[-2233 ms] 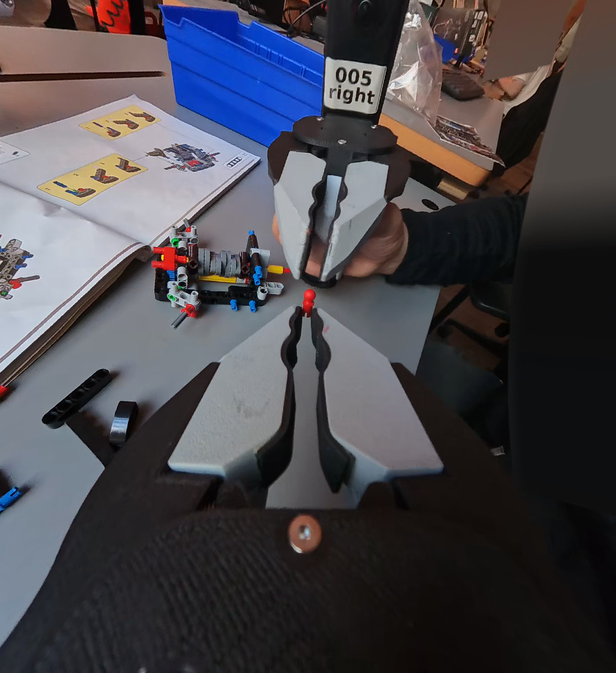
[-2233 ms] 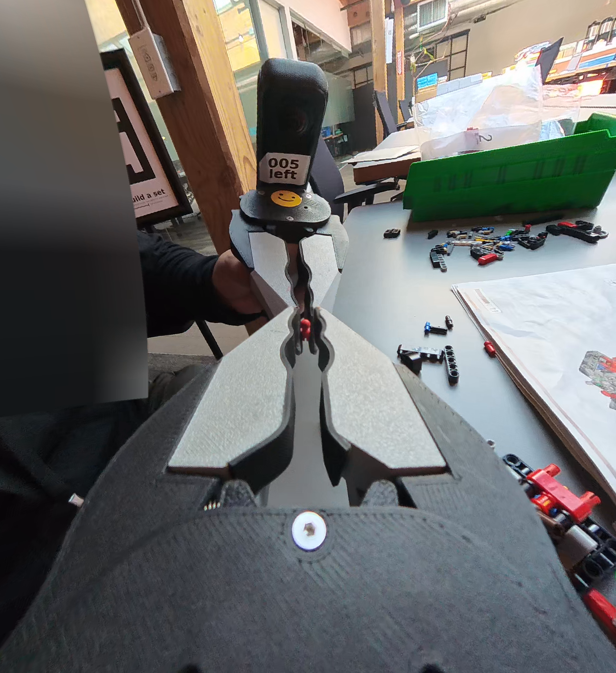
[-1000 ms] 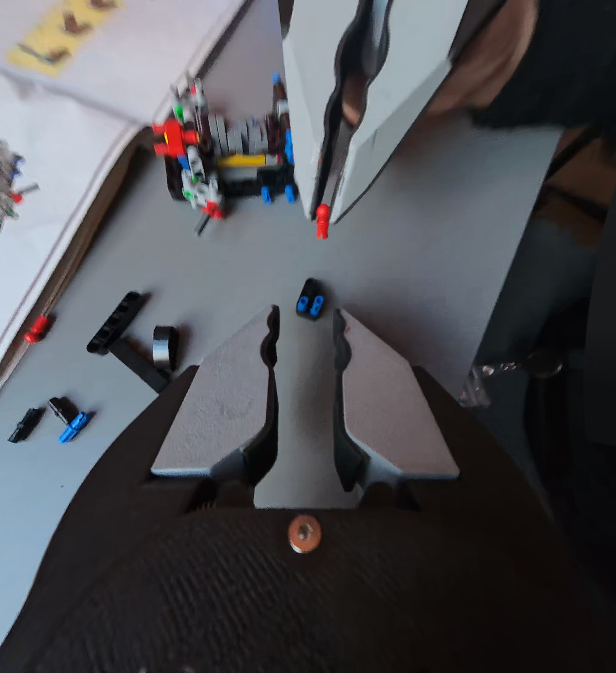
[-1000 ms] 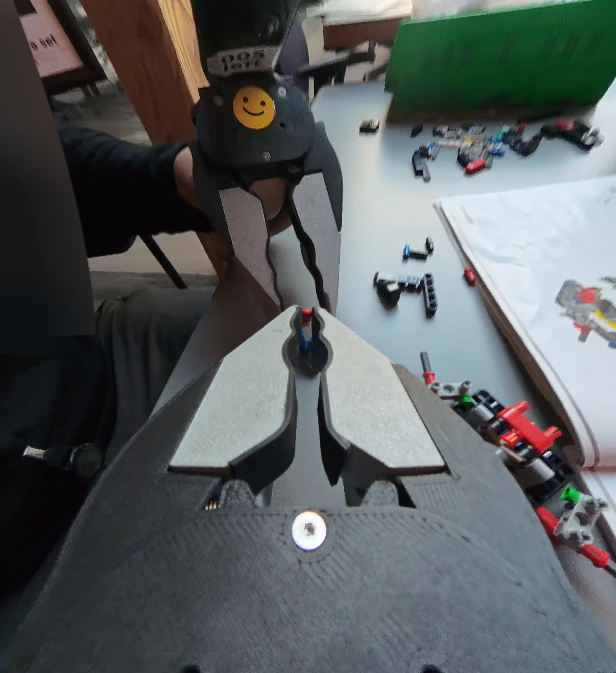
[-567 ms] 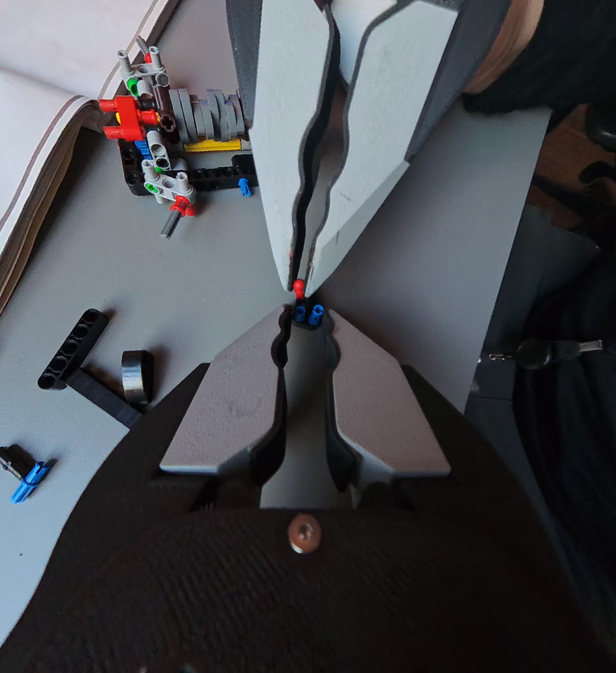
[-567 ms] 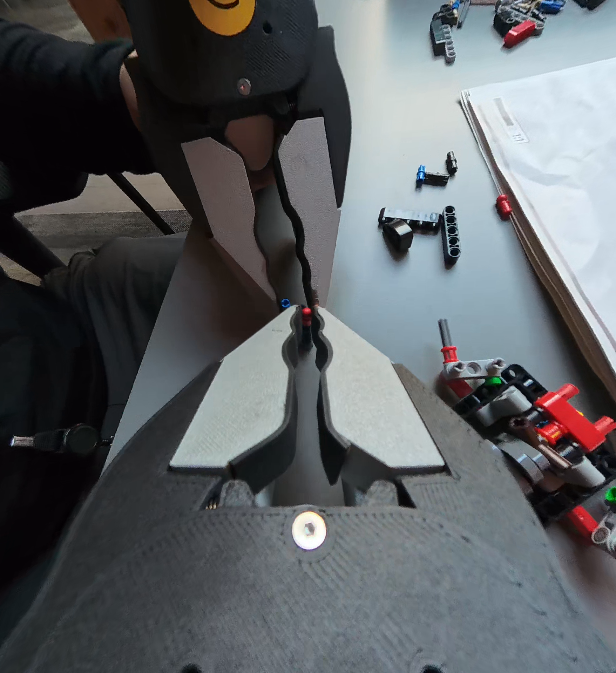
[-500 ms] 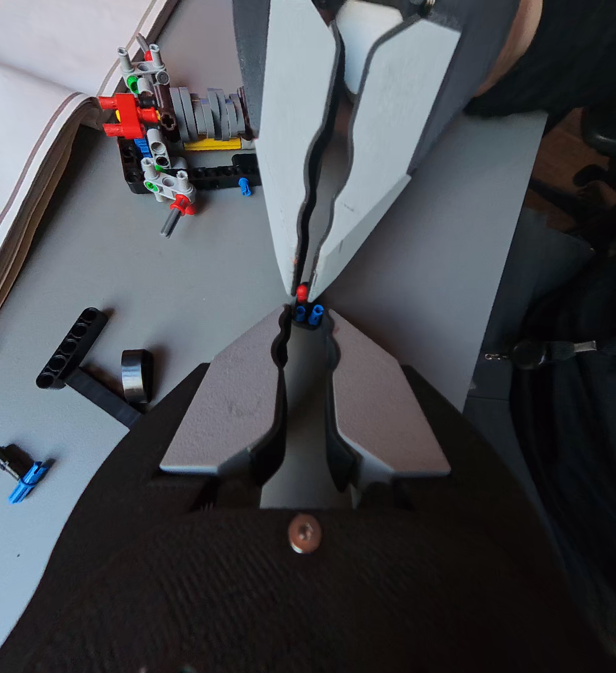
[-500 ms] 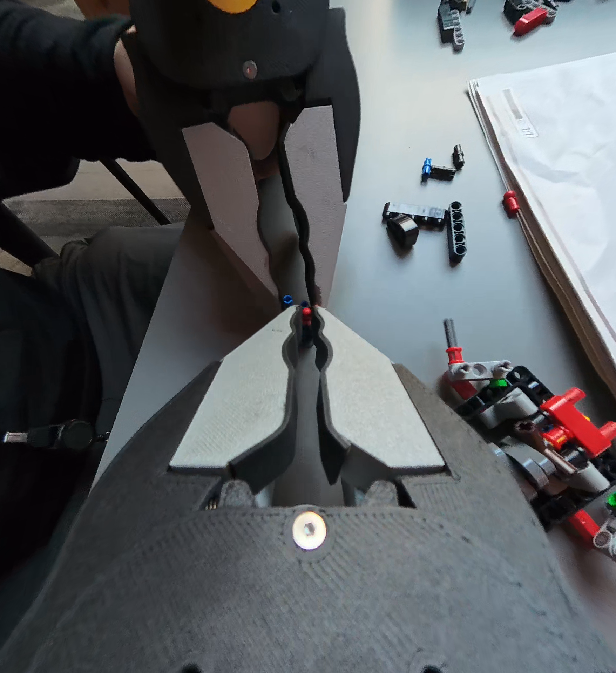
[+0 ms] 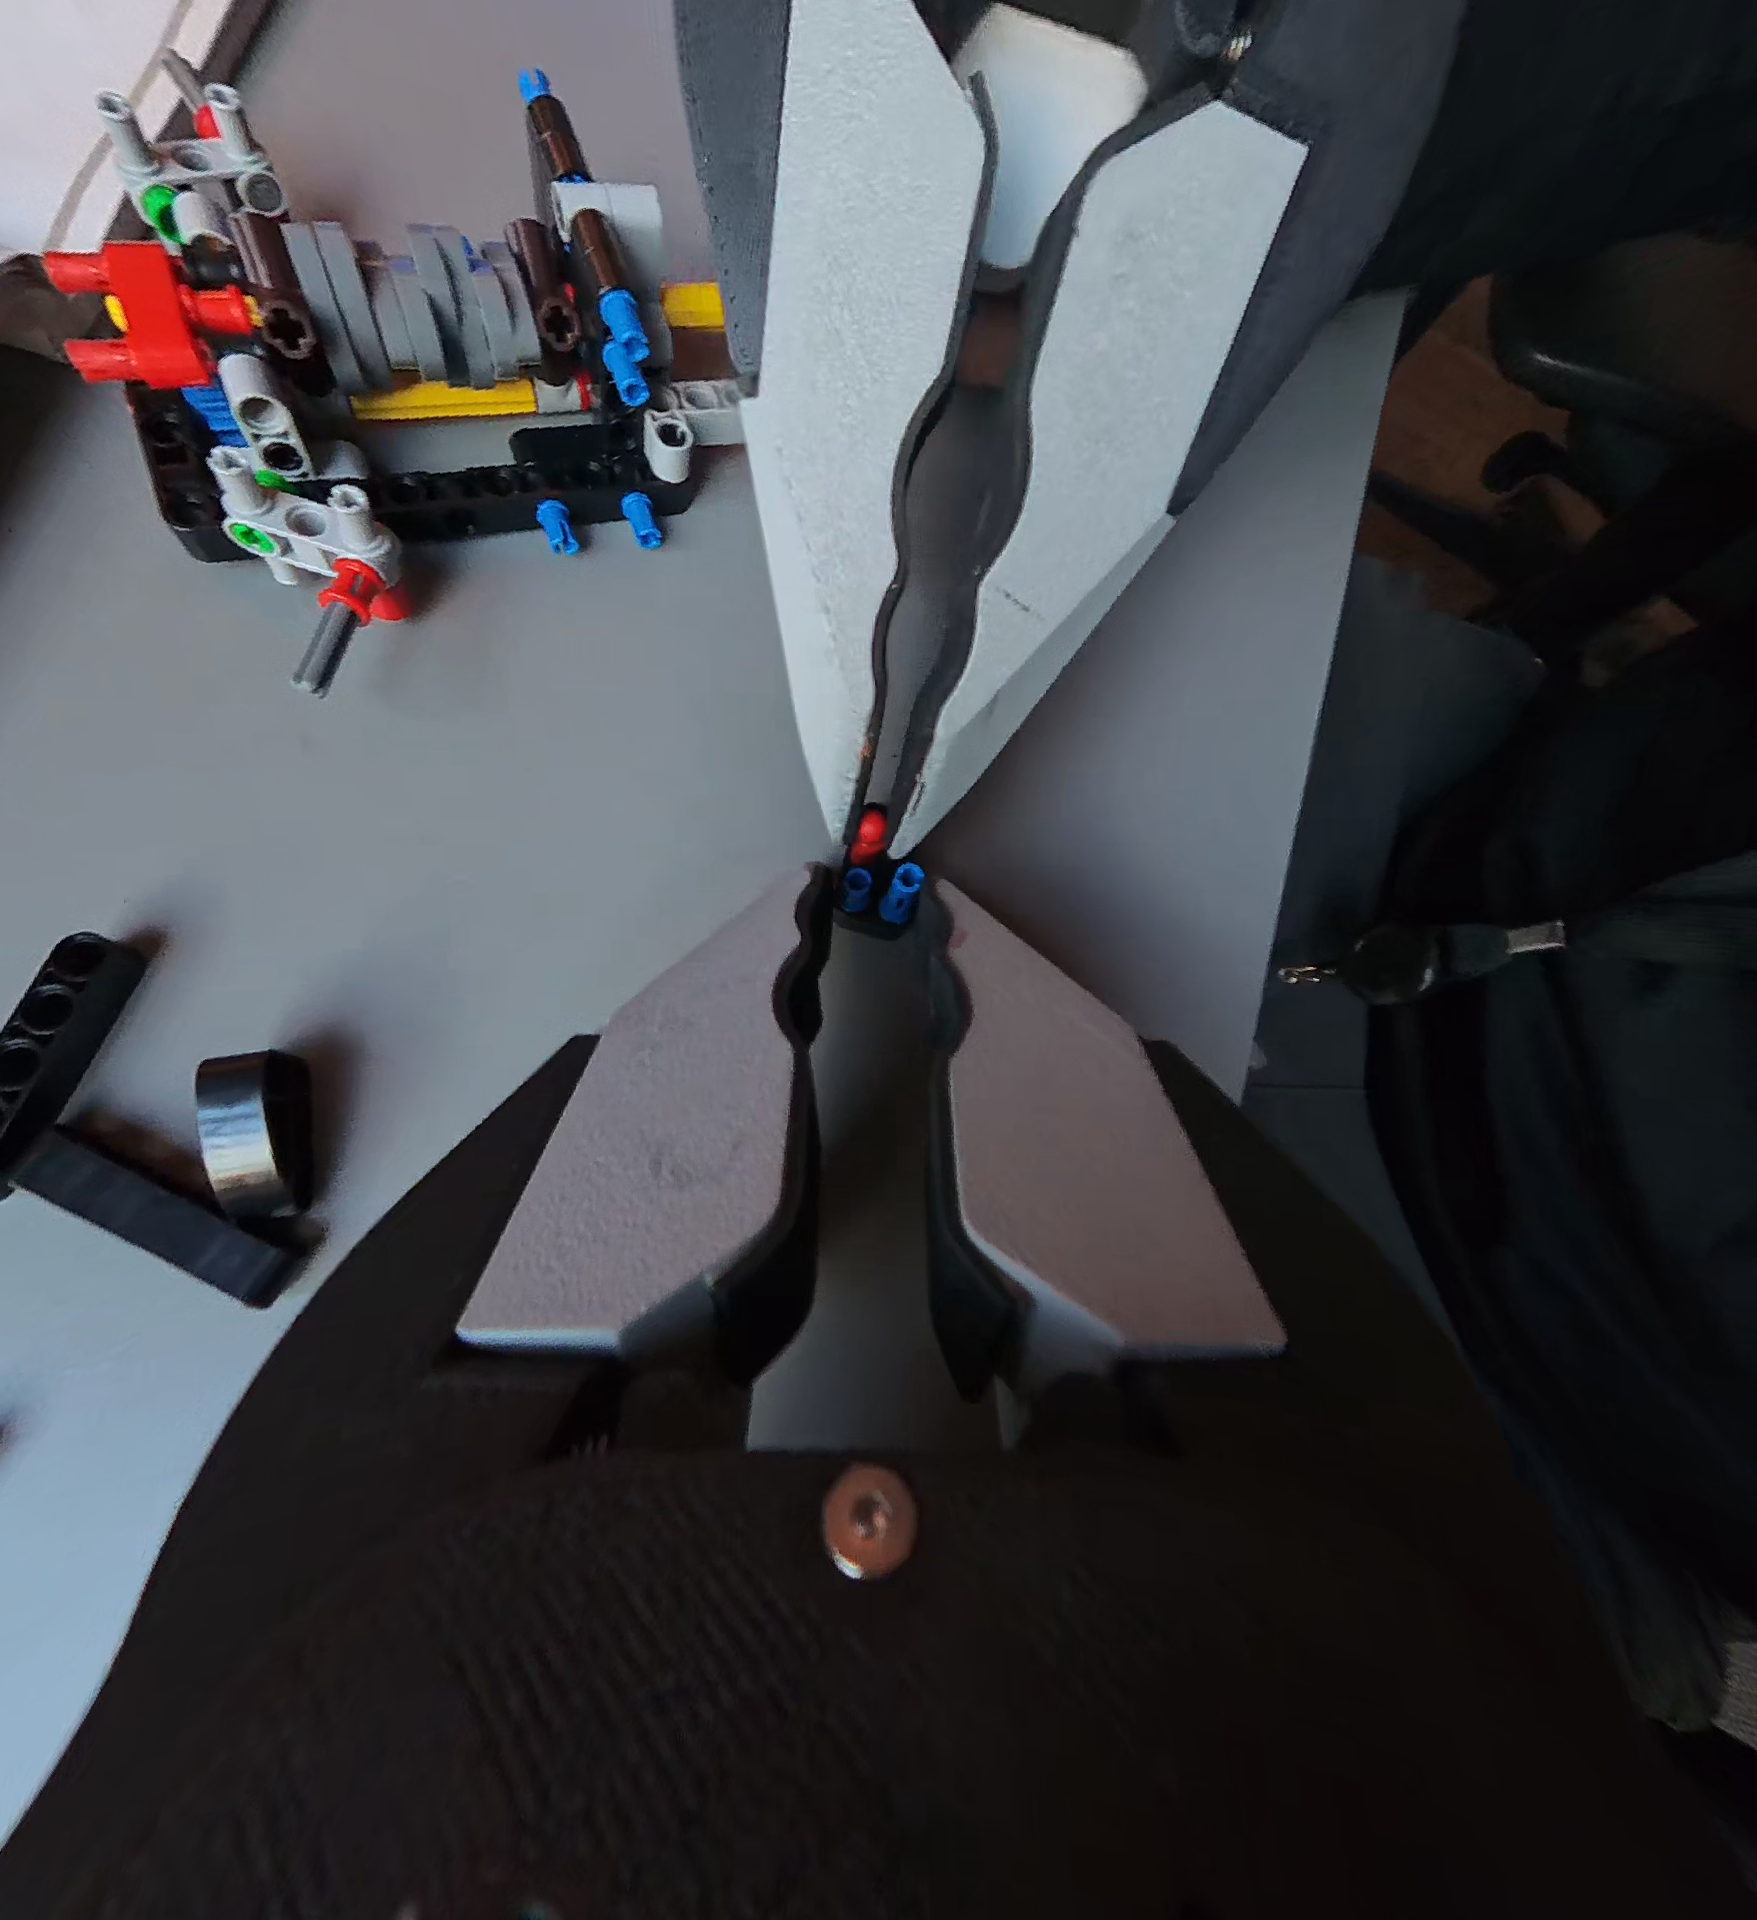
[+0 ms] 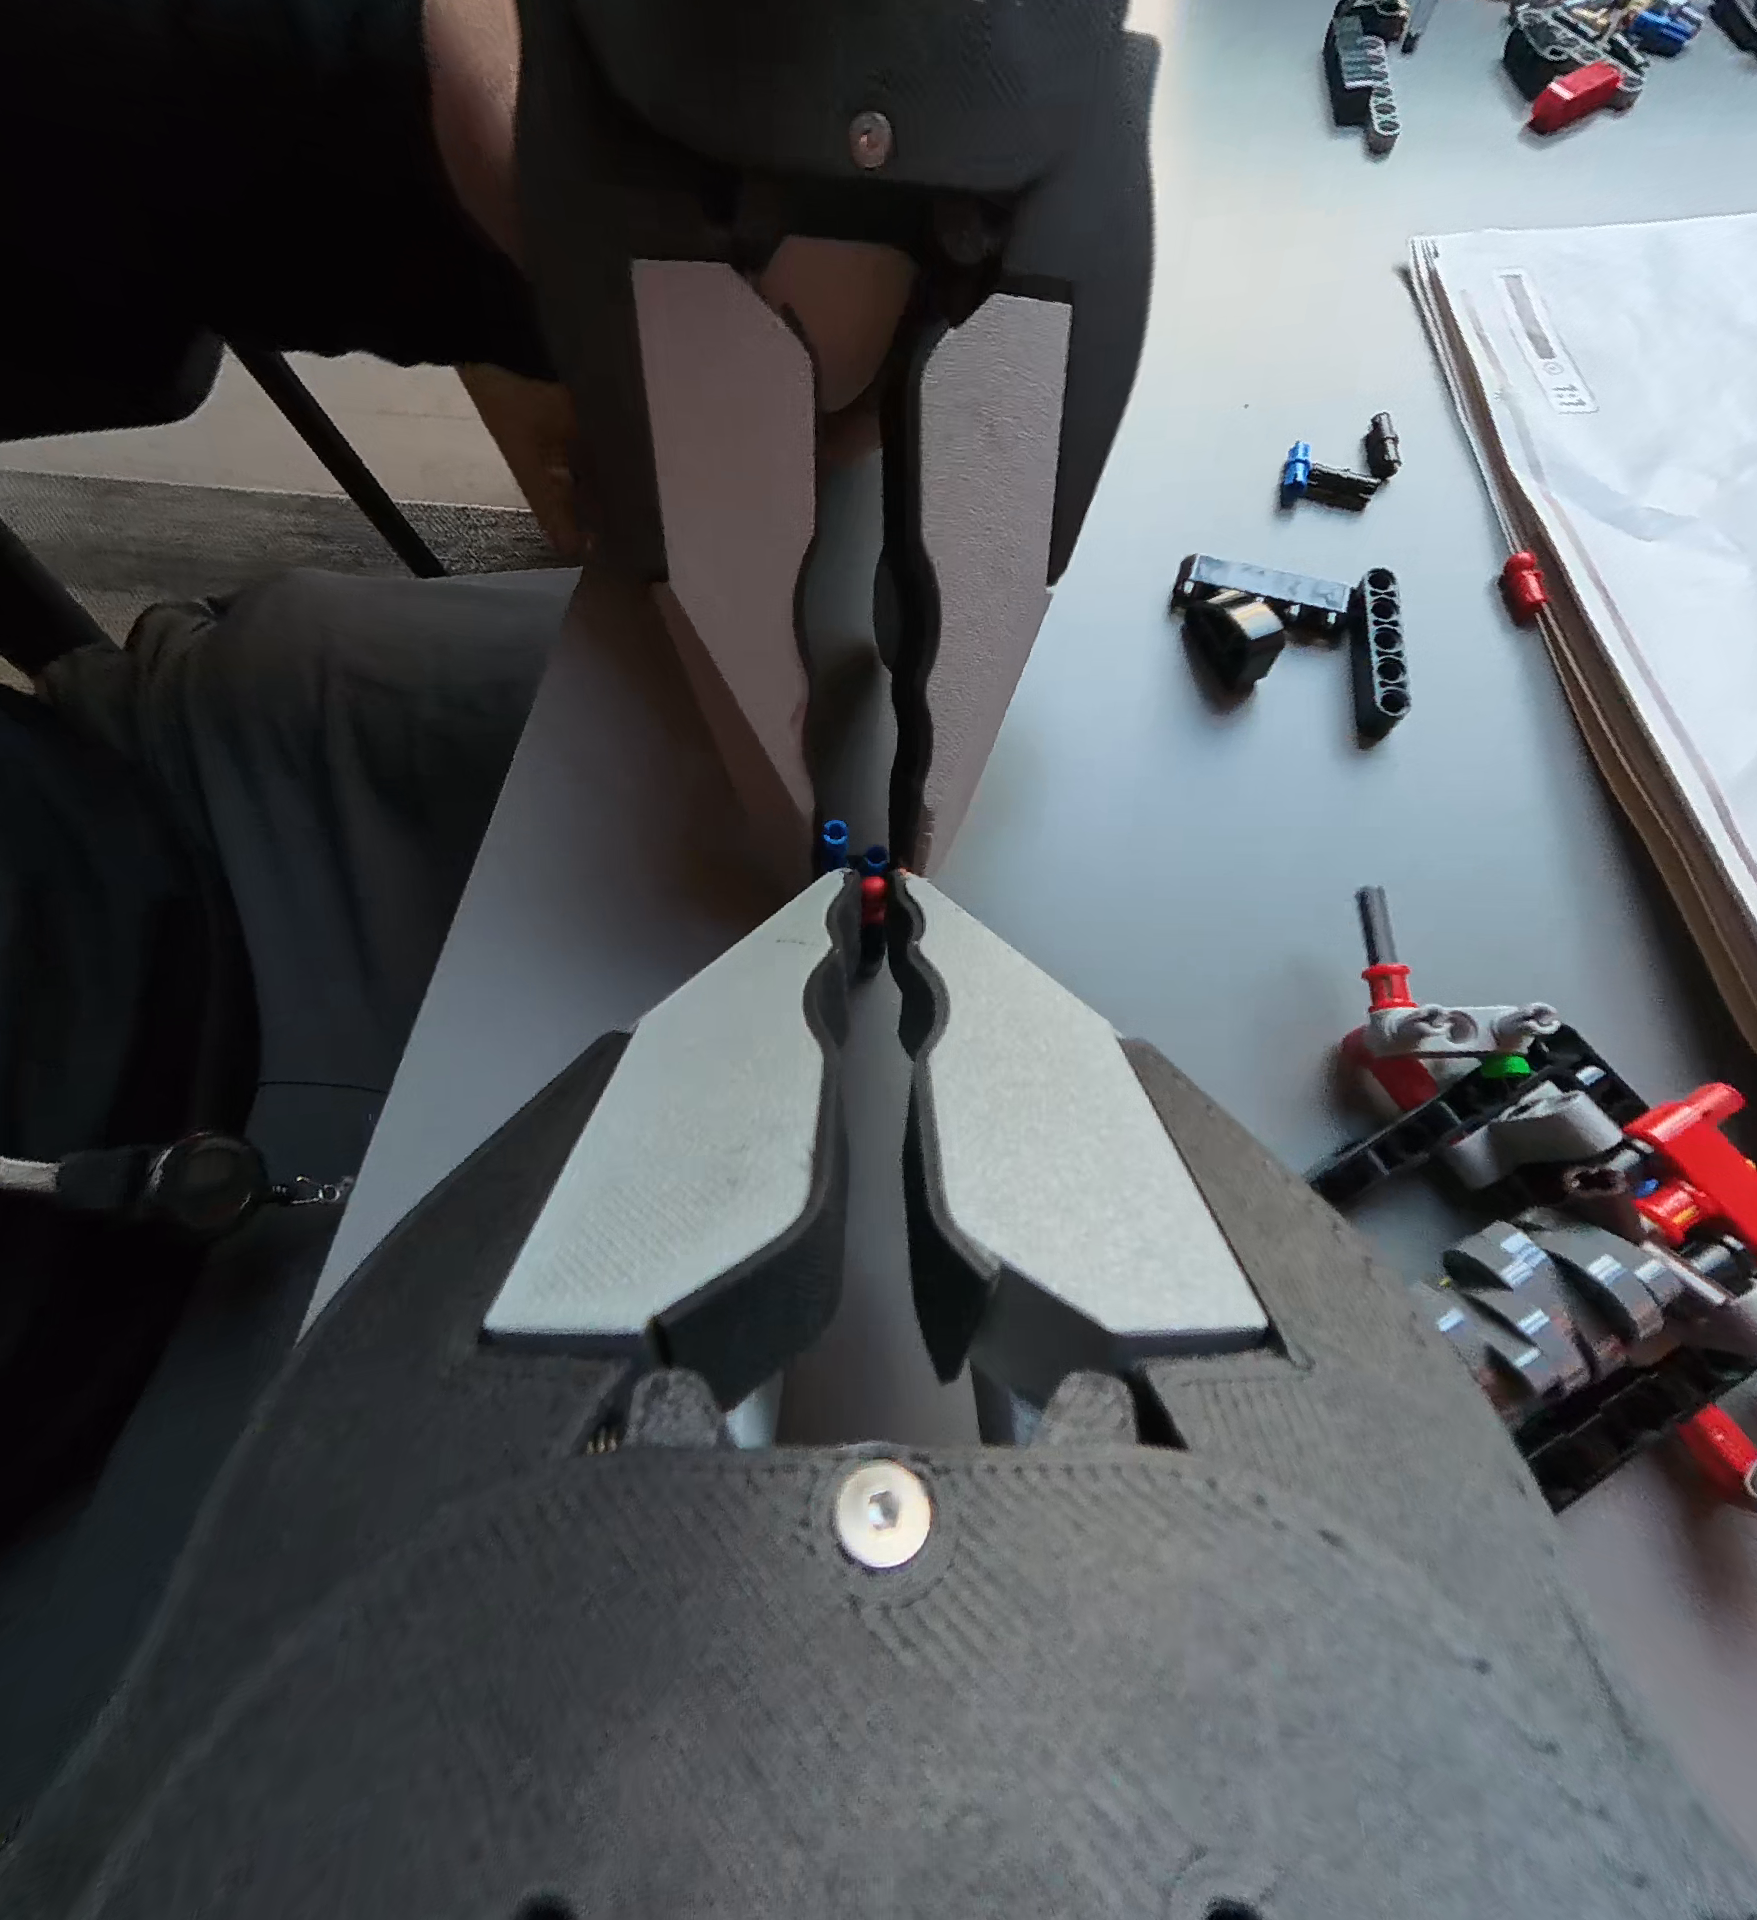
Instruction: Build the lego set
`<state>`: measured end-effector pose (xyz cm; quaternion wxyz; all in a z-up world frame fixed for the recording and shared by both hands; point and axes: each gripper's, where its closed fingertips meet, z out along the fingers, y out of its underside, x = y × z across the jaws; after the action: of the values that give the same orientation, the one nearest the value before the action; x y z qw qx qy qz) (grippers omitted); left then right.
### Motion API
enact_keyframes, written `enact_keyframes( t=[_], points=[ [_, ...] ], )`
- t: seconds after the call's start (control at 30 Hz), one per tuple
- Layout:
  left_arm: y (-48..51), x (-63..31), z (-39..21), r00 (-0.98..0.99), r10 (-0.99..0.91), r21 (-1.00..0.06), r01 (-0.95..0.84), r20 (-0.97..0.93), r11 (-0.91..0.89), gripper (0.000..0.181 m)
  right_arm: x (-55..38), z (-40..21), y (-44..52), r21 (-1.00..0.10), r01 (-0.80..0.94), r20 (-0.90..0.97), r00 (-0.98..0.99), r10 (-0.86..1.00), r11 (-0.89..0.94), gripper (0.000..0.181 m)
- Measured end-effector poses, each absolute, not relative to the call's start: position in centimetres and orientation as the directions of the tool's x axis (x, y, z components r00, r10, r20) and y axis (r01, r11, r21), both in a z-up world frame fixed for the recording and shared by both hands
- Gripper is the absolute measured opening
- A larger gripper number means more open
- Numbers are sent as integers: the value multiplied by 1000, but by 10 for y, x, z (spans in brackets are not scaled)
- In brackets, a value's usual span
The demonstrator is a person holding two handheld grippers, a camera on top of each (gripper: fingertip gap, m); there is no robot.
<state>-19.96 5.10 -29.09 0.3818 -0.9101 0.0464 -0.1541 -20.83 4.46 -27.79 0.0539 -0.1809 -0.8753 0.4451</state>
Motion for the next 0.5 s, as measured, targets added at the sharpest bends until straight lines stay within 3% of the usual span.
enact_keyframes(
  t=[0.3,0.5],
  points=[
    [48,-179,-292,930,-290,-712,-47,224,-701,14,-186,-278,43,-783,161,58,-943,329,601,2],
    [48,-178,-291,927,-291,-711,-40,235,-702,14,-183,-286,50,-688,117,120,-955,272,716,3]
  ],
)
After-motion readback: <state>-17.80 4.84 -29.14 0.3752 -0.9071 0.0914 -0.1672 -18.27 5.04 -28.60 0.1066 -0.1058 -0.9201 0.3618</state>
